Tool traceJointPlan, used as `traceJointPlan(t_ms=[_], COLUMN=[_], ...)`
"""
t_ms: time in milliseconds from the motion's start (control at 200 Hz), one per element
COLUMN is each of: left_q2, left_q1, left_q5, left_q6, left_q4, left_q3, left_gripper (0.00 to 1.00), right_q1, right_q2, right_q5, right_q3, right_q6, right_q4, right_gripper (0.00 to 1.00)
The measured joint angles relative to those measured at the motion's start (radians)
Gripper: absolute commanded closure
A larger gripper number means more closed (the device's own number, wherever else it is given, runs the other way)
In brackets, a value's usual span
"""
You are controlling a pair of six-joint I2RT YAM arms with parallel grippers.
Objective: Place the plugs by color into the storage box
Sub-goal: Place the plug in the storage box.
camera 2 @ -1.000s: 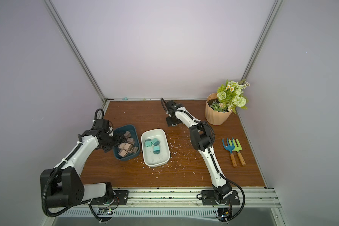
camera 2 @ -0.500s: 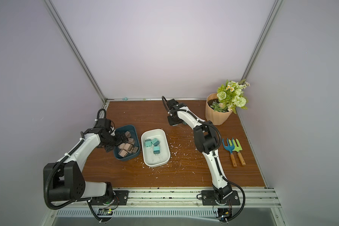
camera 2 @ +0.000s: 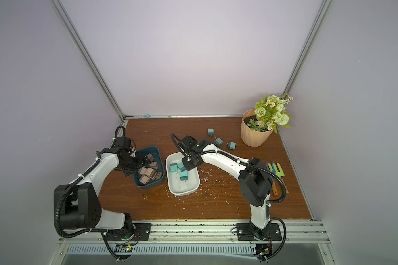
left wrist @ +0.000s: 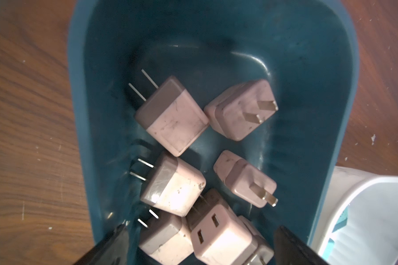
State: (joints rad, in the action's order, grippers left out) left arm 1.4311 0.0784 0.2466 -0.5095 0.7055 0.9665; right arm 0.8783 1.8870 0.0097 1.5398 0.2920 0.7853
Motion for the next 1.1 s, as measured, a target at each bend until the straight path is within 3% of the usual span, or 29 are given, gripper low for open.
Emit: traceJointPlan(t_ms=[686, 1101], left_q2=[0.0, 0.002], left_q1=[0.0, 0.0], left_q5=[0.0, 0.0], left_q6=[-0.014, -0.015], left_q4=[0.0, -0.001], left_q3=[0.002, 0.003], left_gripper=[0.0, 0.0], right_q1=[0.076, 0.076], right_q2=[0.087, 0.143], right_q5=[0.021, 0.037], right_q3=[-0.059, -0.056], right_q6=[-0.026, -0.05], right_q4=[-0.073, -0.069], right_gripper=[0.53, 0.33])
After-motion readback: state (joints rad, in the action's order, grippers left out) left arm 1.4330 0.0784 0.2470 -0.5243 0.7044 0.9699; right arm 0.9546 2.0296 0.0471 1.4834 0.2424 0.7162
